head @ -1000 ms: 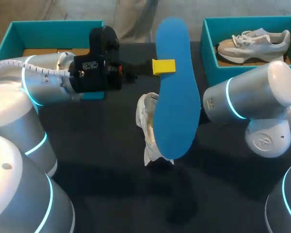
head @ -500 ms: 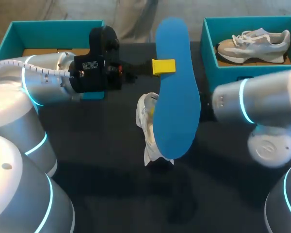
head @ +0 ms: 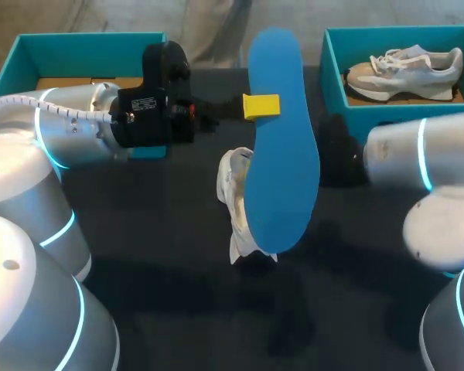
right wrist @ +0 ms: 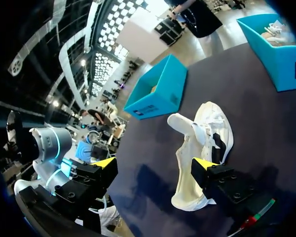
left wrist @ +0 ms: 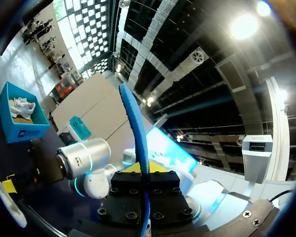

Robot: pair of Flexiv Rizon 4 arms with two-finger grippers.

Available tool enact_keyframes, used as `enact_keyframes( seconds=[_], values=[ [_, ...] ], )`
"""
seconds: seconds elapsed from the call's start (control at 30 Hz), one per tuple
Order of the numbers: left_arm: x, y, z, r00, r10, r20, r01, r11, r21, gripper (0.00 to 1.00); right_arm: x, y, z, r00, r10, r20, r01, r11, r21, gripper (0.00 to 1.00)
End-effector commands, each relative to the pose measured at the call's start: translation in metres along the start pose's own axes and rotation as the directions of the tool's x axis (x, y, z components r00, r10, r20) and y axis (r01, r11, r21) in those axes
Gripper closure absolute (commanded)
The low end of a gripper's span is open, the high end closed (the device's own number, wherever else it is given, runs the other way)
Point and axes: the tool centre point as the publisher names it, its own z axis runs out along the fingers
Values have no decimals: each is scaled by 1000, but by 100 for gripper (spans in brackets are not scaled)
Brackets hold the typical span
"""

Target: Take the shoe out of the shoebox, open the shoe tongue, remove and reinsert the insole, then place the shoe into the shoebox

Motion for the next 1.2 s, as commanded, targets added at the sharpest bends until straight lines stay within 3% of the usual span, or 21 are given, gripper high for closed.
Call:
enact_keyframes(
  seconds=[0.03, 0.37, 1.0, 1.2],
  values=[
    [0, 1, 0, 1000, 1, -1, -1, 1000, 4, 100, -7, 9, -38, 959, 10, -283, 19, 995, 98, 0],
    [0, 1, 0, 1000, 1, -1, -1, 1000, 4, 100, -1, 18, -53, 922, 27, -386, 26, 991, 131, 0],
    [0, 1, 0, 1000, 1, -1, -1, 1000, 4, 100, 36, 43, -89, 922, 41, -385, -24, 998, 50, 0],
    [0, 1, 0, 1000, 1, -1, -1, 1000, 4, 100, 50, 54, -95, 931, 0, -364, 15, 999, 37, 0]
  ],
)
